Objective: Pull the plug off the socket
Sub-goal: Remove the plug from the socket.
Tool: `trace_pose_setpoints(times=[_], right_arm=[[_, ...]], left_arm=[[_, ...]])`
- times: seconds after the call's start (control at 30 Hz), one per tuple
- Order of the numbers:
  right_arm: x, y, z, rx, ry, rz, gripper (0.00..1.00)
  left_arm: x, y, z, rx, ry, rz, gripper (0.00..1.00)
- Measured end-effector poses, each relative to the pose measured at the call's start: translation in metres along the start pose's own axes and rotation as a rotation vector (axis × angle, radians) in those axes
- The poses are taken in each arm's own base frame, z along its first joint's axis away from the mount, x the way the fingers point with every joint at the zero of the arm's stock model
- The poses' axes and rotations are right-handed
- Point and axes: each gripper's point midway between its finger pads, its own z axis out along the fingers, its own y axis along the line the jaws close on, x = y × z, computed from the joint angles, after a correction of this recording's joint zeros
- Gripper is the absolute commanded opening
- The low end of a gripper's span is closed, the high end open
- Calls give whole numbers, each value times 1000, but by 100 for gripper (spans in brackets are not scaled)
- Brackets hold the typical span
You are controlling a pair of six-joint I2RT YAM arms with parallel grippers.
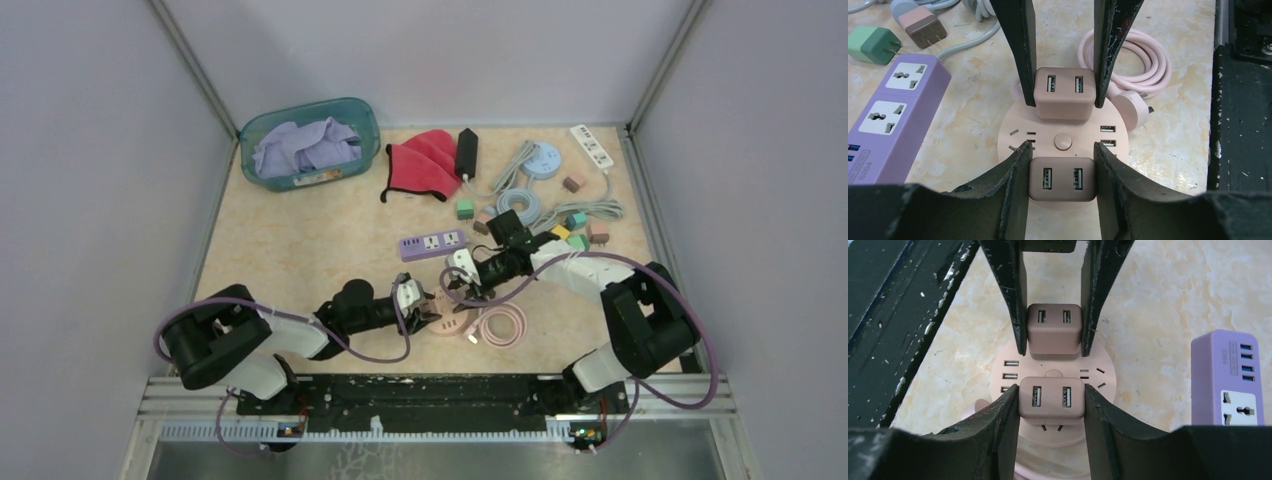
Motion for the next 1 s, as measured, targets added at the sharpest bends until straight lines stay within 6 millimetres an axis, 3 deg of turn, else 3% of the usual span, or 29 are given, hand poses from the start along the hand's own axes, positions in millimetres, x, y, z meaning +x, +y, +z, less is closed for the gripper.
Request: trace_pose_setpoints(times=[0.27, 0.53, 0.8, 1.0], right_arm=[[-4, 8, 5, -28, -36, -53, 0], [-7, 1, 14, 50, -17, 54, 0], [-4, -8, 3, 93, -32, 128, 0], [-4, -1, -5, 53, -47, 55, 0]], left_arm=[[0, -2, 0, 12, -1, -2, 1], [-1, -4, 2, 23, 1, -5, 1], [-1, 1, 2, 7, 3, -3, 1], [-1, 0, 3, 8, 4, -2, 1]])
